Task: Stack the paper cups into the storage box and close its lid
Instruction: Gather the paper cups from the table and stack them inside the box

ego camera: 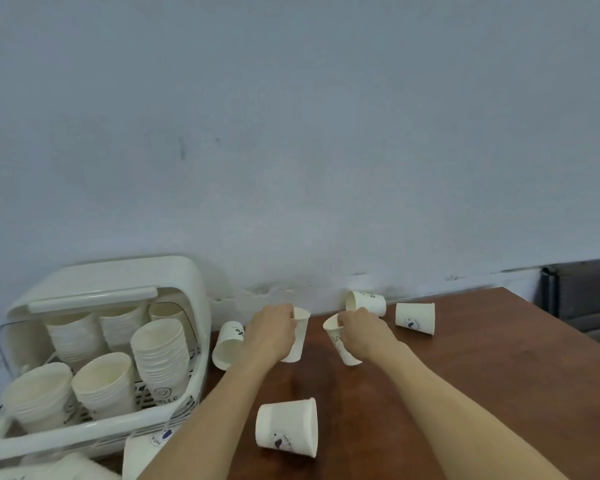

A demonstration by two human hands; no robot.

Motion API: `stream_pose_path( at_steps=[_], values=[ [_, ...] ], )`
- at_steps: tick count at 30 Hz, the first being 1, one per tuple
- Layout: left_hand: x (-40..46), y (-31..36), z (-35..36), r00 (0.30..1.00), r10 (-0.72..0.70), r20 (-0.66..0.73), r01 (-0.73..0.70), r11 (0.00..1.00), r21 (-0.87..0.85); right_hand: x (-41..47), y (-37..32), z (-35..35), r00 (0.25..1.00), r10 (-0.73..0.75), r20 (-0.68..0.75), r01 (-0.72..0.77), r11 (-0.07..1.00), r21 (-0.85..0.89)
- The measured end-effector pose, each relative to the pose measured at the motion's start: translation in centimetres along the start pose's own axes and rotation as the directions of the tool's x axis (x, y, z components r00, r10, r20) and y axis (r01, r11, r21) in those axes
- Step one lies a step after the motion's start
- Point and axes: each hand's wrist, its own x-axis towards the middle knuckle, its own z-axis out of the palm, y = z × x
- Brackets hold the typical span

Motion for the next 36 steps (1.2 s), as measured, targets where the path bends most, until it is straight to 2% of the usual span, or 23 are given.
stream_pose_path(
  at_steps=[6, 13, 17, 26, 31, 36],
  values=[
    [-3.5, 0.5, -6.2, 0.994, 0.035, -0.106, -0.04, 0.998, -0.041, -3.7, -3.1, -4.6, 0.996, -0.037, -0.086, 0.042, 0.997, 0.059],
    [-9.5, -2.0, -10.6, 0.982, 0.009, -0.188, -0.02, 0.998, -0.061, -8.1, -8.5, -7.4, 0.98, -0.136, -0.147, 0.148, 0.986, 0.074],
    [-12.5, -4.3, -12.4, 0.976, -0.039, -0.215, 0.022, 0.996, -0.082, -10.3, -11.9, -7.7, 0.965, -0.198, -0.174, 0.209, 0.977, 0.043],
    [-17.9, -10.9, -16.2, 0.958, -0.161, -0.238, 0.148, 0.986, -0.072, -11.2, -19.5, -6.1, 0.938, -0.285, -0.196, 0.324, 0.923, 0.207],
    [-18.8, -14.8, -17.9, 0.929, -0.246, -0.275, 0.234, 0.969, -0.077, -10.7, -24.4, -5.1, 0.902, -0.356, -0.243, 0.408, 0.887, 0.215],
    [-19.1, -17.8, -18.9, 0.878, -0.304, -0.371, 0.301, 0.951, -0.067, -9.1, -28.4, -4.2, 0.883, -0.368, -0.29, 0.438, 0.868, 0.234]
  ],
)
